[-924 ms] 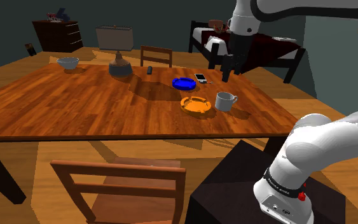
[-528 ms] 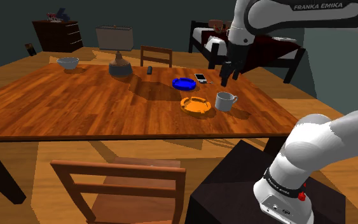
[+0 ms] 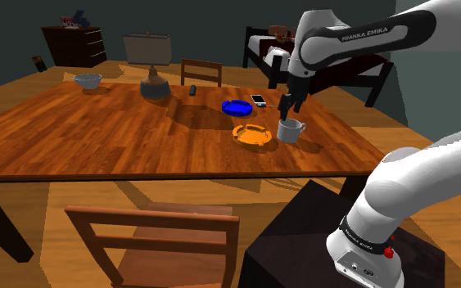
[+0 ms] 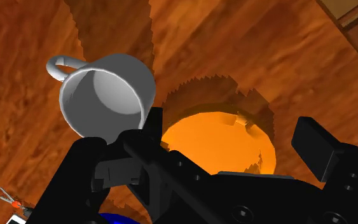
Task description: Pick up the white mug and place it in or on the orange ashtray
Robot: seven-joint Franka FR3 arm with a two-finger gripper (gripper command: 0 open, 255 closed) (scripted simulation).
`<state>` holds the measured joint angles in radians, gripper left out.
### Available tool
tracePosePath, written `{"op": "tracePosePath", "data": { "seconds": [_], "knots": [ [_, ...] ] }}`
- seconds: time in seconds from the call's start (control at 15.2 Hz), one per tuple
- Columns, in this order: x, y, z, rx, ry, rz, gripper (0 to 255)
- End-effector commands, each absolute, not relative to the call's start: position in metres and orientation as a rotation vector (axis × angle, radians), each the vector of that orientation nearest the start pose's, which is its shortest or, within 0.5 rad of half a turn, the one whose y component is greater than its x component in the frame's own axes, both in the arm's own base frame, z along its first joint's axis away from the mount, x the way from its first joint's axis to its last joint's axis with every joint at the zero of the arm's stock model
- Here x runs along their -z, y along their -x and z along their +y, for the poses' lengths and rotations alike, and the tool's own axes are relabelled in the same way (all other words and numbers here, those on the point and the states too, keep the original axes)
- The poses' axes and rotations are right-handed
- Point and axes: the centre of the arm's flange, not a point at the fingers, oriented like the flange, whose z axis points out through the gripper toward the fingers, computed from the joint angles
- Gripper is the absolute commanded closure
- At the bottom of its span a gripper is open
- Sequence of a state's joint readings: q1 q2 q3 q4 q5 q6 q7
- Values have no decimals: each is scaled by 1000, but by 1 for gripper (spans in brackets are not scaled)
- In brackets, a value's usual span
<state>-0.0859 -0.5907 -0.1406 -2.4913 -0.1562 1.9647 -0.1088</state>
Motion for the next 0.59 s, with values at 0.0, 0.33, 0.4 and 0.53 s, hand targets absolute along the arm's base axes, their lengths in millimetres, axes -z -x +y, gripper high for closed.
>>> {"op": "tracePosePath", "data": {
  "seconds": [0.0, 0.33, 0.4, 0.53],
  "knots": [
    [-476, -376, -117, 86, 3214, 73, 0],
    [-432, -399, -162, 91, 3207, 92, 0],
    [-423, -404, -170, 92, 3205, 96, 0],
    [-408, -411, -186, 94, 3203, 102, 0]
  ]
}}
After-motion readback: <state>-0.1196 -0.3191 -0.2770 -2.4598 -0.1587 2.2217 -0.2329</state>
